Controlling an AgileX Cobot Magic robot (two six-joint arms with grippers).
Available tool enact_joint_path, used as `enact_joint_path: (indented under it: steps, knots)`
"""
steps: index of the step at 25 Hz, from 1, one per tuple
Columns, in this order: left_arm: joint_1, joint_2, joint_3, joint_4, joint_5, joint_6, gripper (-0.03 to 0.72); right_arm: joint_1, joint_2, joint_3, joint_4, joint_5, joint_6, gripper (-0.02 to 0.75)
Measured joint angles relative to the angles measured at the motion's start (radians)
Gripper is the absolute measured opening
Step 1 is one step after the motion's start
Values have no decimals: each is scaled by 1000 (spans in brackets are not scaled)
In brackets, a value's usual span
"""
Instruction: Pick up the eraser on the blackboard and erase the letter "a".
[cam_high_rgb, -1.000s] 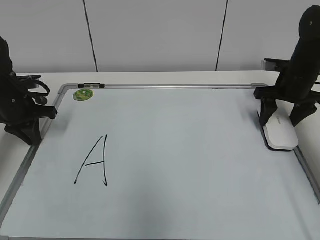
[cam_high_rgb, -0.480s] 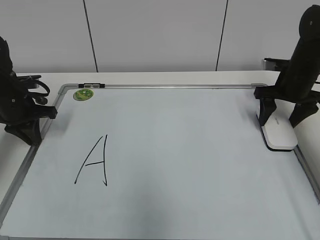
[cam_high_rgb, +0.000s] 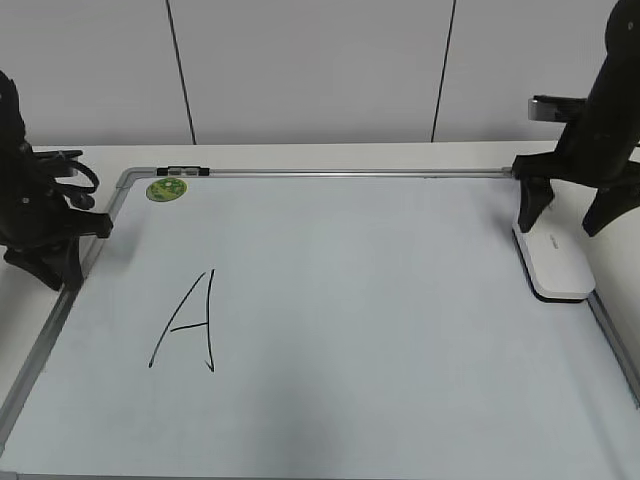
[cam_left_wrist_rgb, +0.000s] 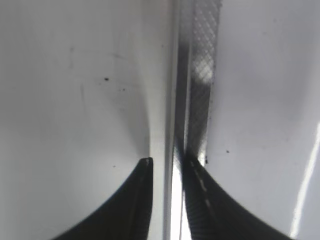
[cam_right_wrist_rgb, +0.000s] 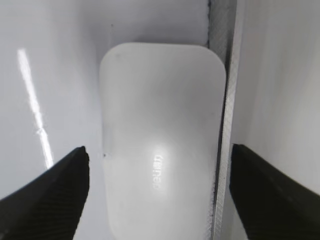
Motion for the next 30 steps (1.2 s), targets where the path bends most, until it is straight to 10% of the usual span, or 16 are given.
enact_joint_path:
  steps: [8,22,30]
  knots:
    - [0,-124,-13,60,45,0,613,0,-93,-2,-8,2,9,650]
    - [-7,-330,12,93,192,0,508,0,-252,40,51,8,30,512]
    - [-63,-637,283,110,103,0,499,62,-426,229,54,-87,57,512]
